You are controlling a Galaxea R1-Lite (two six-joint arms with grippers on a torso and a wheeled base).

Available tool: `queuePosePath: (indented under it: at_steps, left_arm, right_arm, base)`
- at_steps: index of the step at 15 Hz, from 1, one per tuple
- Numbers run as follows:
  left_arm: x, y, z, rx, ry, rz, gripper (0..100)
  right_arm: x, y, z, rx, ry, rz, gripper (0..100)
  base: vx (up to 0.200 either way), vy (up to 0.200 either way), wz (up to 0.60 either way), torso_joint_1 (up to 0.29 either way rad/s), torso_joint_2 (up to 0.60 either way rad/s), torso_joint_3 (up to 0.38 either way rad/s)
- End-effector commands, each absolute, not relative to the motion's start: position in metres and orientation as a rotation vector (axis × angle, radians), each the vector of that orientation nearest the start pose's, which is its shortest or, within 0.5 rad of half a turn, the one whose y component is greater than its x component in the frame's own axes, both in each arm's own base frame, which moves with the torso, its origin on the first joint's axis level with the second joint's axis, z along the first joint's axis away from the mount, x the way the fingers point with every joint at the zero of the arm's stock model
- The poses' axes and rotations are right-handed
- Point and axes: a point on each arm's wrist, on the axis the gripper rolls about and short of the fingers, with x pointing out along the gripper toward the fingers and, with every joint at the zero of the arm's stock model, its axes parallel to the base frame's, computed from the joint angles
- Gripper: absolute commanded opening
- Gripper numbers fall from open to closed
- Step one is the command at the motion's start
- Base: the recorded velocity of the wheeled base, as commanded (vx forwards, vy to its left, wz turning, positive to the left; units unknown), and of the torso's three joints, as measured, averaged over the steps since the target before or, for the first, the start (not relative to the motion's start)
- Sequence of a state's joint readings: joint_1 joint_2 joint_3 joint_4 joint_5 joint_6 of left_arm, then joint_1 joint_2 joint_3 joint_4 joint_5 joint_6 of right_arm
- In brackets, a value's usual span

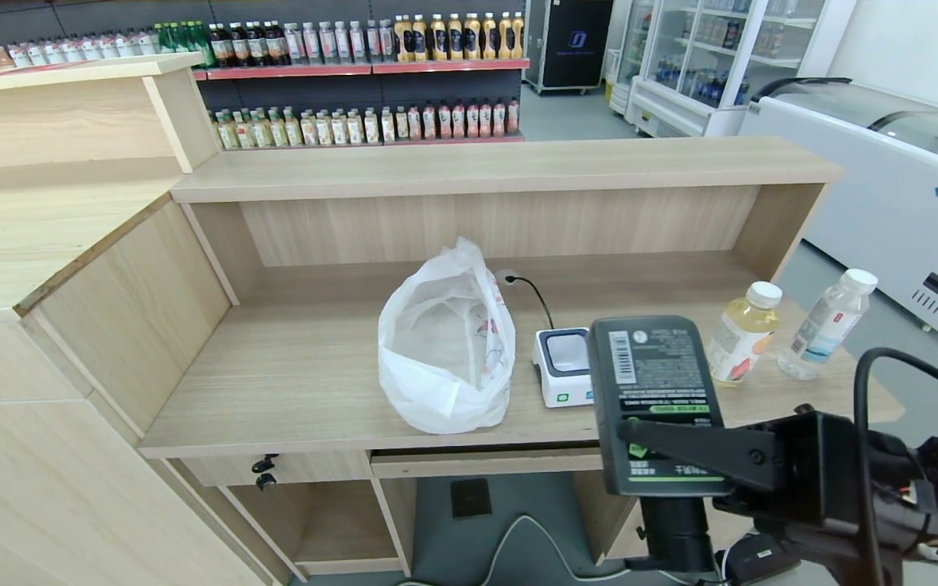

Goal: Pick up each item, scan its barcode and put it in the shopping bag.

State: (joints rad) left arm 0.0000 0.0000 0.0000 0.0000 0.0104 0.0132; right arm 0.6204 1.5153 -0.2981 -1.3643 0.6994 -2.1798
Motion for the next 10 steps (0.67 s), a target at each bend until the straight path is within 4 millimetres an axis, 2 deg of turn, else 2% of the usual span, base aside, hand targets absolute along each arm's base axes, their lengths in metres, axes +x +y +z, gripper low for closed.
queuePosePath:
  at_steps: [1,4,7,10]
  left_arm:
    - [-0.023,0.0,0.075,0.014,0.0,0.011,0]
    - [-0.023,0.0,0.075,0.014,0.0,0.011,0]
    - [-0.023,0.0,0.075,0.012,0.0,0.011,0]
    - [-0.023,0.0,0.075,0.012,0.0,0.011,0]
  right_arm:
    - [0.168,0.166,0.169,-1.731,-1.589,0.614,0]
    - [0.168,0.172,0.162,-1.723,-1.622,0.629,0]
    - [0.16,0.187,0.157,-1.684,-1.774,0.67,0]
    - [0.16,0.193,0.156,-1.674,-1.793,0.677,0]
  base:
    - [0.0,0.0,0.0,0.0,0.0,0.0]
    - [0.0,0.0,0.0,0.0,0.0,0.0]
    - [0.0,0.0,0.0,0.0,0.0,0.0]
    - [0.0,0.0,0.0,0.0,0.0,0.0]
